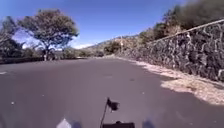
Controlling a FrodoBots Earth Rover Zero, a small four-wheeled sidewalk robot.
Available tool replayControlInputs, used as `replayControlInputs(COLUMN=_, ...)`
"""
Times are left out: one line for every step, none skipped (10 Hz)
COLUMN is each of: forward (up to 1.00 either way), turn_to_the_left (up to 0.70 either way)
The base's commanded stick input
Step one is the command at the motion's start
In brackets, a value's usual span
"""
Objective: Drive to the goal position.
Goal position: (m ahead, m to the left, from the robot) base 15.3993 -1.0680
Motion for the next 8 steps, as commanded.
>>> replayControlInputs(forward=0.7, turn_to_the_left=0.0)
replayControlInputs(forward=0.7, turn_to_the_left=0.0)
replayControlInputs(forward=0.7, turn_to_the_left=0.0)
replayControlInputs(forward=0.7, turn_to_the_left=0.0)
replayControlInputs(forward=0.7, turn_to_the_left=0.0)
replayControlInputs(forward=0.7, turn_to_the_left=0.0)
replayControlInputs(forward=0.7, turn_to_the_left=0.0)
replayControlInputs(forward=0.7, turn_to_the_left=0.0)
